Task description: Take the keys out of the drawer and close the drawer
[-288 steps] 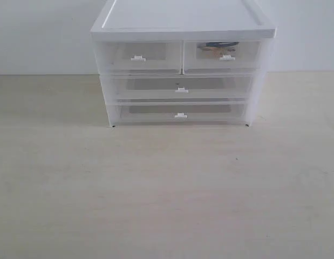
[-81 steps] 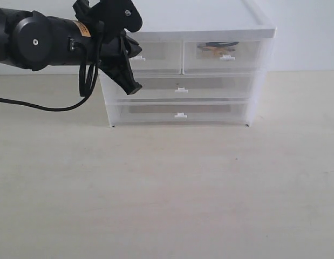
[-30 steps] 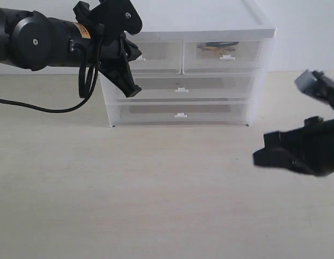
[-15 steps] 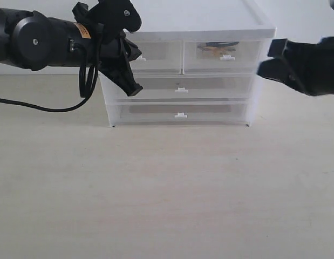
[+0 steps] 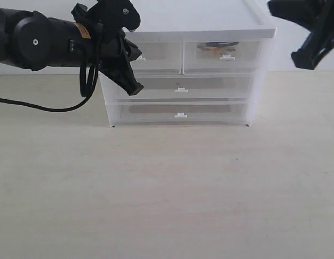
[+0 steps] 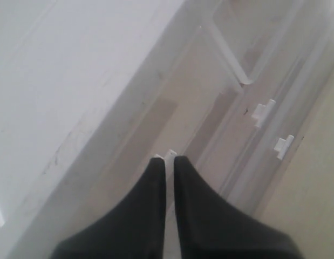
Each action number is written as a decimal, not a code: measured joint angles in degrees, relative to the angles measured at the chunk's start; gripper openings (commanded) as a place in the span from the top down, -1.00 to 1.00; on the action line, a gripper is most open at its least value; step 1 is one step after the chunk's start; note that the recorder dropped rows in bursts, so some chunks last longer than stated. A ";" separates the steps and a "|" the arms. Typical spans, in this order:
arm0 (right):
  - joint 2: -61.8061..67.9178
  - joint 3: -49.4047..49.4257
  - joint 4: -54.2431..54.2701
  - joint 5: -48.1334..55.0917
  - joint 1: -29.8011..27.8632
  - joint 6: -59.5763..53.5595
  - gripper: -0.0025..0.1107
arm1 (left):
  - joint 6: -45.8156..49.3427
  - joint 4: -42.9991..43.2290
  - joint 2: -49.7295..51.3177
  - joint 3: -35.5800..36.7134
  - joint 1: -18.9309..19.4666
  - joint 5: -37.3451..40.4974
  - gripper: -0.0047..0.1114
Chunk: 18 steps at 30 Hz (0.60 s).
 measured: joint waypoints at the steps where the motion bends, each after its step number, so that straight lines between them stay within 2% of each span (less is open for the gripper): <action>1: -0.73 0.00 -1.61 -3.06 0.00 1.16 0.96 | 0.00 0.00 0.00 0.00 0.00 0.00 0.85; 5: -2.73 0.00 -2.22 -21.00 0.00 16.20 0.96 | 0.00 0.00 0.00 0.00 0.00 0.00 0.85; 8: -3.00 1.27 3.84 -34.34 0.00 33.78 0.96 | 0.00 0.00 0.00 0.00 0.00 0.00 0.85; 10: -3.08 3.43 8.42 -38.59 -0.11 42.30 0.96 | 0.00 0.00 0.00 0.00 0.00 0.00 0.85; 14: -1.62 8.24 12.89 -31.80 -0.11 57.10 0.96 | 0.00 0.00 0.00 0.00 0.00 0.00 0.85; 18: 3.73 9.97 14.81 -22.59 -0.11 66.40 0.96 | 0.00 0.00 0.00 0.00 0.00 0.00 0.85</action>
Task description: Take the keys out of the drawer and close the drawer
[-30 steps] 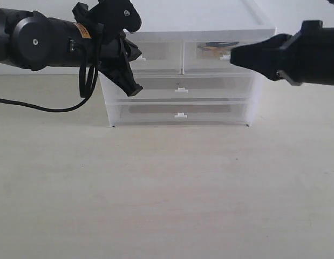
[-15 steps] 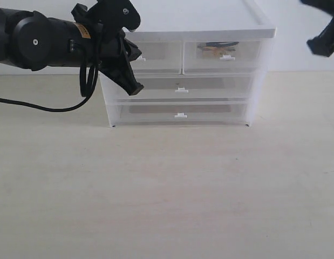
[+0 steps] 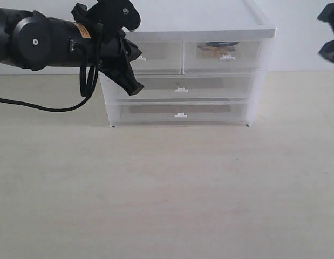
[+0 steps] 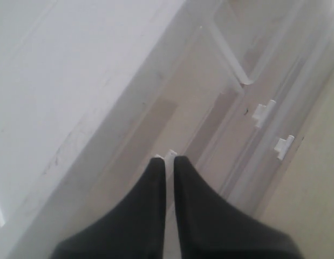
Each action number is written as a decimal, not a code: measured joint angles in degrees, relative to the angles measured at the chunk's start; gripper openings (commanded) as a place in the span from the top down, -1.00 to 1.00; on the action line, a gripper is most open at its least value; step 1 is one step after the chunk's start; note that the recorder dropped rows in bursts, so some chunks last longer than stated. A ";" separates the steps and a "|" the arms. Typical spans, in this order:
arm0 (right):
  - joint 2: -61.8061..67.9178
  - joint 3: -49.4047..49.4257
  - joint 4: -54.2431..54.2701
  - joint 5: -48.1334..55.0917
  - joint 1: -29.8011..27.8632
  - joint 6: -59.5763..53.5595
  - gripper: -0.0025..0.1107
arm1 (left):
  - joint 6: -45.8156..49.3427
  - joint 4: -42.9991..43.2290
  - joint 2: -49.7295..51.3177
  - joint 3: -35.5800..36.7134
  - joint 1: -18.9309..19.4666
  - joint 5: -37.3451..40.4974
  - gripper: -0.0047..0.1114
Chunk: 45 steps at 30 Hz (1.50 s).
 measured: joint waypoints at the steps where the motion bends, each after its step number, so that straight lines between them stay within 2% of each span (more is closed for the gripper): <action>1: 1.76 0.00 1.33 2.41 0.00 0.91 0.96 | 0.00 0.00 0.00 0.00 0.00 0.00 0.85; 6: 10.35 0.00 5.88 13.52 0.00 0.07 0.96 | 0.00 0.00 0.00 0.00 0.00 0.00 0.85; 10: 15.74 -1.59 6.13 16.10 0.00 -0.18 0.96 | -0.91 0.00 0.00 0.00 0.00 0.00 0.85; 12: 17.41 -3.16 6.13 17.01 0.00 -4.18 0.96 | -1.25 0.00 0.00 0.00 0.00 0.00 0.85; 16: 18.50 -7.77 6.13 24.18 0.00 -19.94 0.96 | -1.53 0.00 0.00 0.00 0.00 0.00 0.85; 19: 18.60 -10.20 6.22 26.77 0.00 -23.09 0.96 | -1.53 0.00 0.00 0.00 0.00 0.00 0.85; 22: 18.83 -10.31 6.22 24.90 0.00 -23.32 0.95 | -1.61 0.00 0.00 0.00 0.00 0.00 0.85; 24: 18.96 -10.31 6.22 24.83 0.00 -23.45 0.74 | -1.61 0.00 0.00 0.00 0.00 0.00 0.85; 27: 21.83 -10.31 6.36 26.08 0.00 -22.39 0.14 | -1.61 0.00 0.53 0.00 0.00 0.00 0.85; 28: 23.17 -10.31 6.36 26.18 0.00 -21.48 0.08 | -1.61 0.00 1.12 0.00 0.00 0.00 0.85; 33: 26.91 -10.31 6.36 23.31 0.00 -18.67 0.42 | -1.61 0.00 3.12 0.00 0.00 0.00 0.85; 35: 27.63 -10.76 6.36 23.03 0.00 -18.13 0.48 | -1.61 0.00 3.65 0.00 0.00 0.00 0.85; 38: 28.73 -12.83 6.36 24.56 0.00 -17.29 0.42 | -1.61 0.00 4.18 0.00 0.00 0.00 0.85; 43: 30.52 -16.10 6.48 26.81 1.09 -15.76 0.08 | -1.39 0.00 4.18 0.00 0.00 -0.60 0.85; 45: 31.02 -17.23 6.48 24.95 2.41 -15.60 0.07 | -1.41 0.00 4.18 0.00 0.00 -1.03 0.85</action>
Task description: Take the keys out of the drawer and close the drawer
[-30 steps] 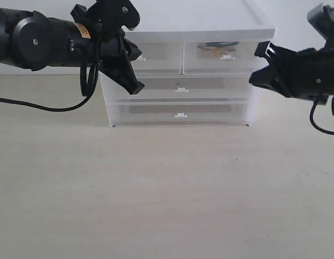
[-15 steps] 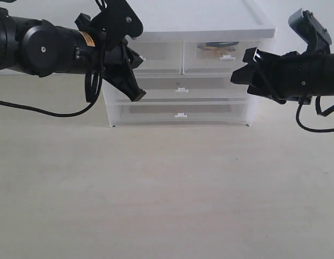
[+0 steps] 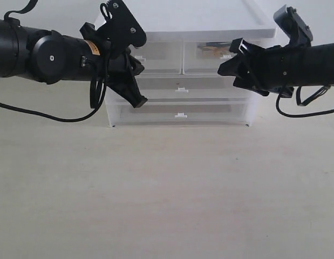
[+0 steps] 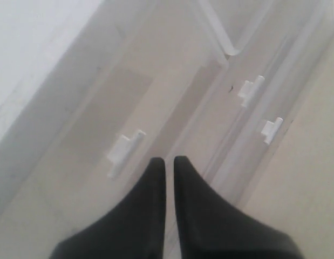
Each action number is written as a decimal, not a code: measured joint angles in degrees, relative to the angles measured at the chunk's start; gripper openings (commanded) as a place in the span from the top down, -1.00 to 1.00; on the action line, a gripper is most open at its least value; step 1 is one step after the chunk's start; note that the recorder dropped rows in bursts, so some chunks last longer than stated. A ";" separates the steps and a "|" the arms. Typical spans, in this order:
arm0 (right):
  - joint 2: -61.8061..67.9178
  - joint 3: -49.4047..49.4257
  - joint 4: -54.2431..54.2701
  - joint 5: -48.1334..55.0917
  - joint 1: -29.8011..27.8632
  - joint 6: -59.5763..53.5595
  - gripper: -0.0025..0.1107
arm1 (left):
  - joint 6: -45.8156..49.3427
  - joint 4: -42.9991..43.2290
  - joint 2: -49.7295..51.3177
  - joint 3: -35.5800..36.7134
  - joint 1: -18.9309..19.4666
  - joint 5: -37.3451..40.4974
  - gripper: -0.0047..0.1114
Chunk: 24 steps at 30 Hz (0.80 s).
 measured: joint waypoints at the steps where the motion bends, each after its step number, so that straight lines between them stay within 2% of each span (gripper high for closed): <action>1: 0.36 -0.46 0.00 -1.27 0.69 0.15 0.08 | 0.00 0.00 0.00 0.00 0.00 -0.13 0.85; 7: 1.31 -2.99 -0.11 -4.71 3.36 1.06 0.08 | 0.00 0.00 0.00 0.00 0.00 -0.54 0.85; 24: 1.31 -5.59 -0.11 -7.43 3.75 3.17 0.08 | 0.21 0.00 0.00 0.00 0.00 -0.66 0.85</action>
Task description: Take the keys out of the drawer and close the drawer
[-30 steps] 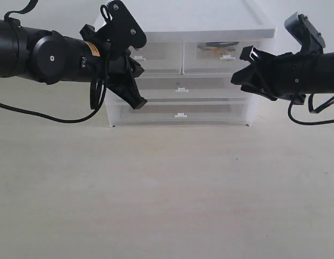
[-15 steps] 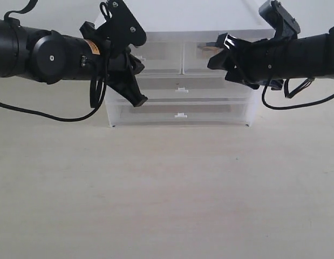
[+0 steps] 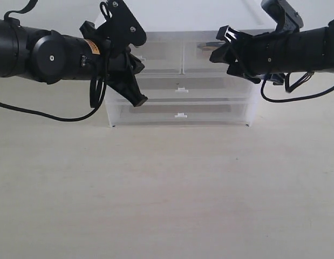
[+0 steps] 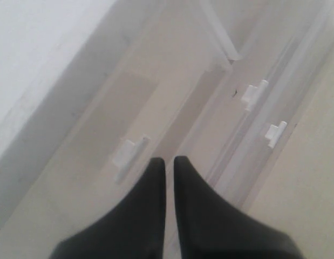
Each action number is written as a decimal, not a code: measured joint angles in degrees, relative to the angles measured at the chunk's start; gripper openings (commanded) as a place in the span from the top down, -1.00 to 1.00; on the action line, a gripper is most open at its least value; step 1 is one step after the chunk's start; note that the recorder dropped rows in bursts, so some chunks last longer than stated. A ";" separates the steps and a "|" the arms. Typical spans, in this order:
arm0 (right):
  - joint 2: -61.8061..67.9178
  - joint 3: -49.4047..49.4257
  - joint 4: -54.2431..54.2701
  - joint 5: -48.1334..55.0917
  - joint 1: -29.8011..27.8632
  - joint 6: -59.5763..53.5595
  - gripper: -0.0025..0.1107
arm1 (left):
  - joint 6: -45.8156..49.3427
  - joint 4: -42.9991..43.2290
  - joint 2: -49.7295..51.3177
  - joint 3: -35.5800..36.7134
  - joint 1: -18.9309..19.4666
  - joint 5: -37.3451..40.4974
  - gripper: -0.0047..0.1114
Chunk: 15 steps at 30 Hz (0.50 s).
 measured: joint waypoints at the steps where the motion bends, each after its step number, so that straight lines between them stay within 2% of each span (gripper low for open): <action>1: 0.00 0.00 0.00 -0.69 0.00 0.11 0.08 | 0.00 0.00 0.00 0.00 0.00 0.00 0.85; 15: -1.05 0.00 0.00 -2.92 0.00 0.42 0.08 | 0.00 0.00 0.00 0.00 0.00 0.00 0.85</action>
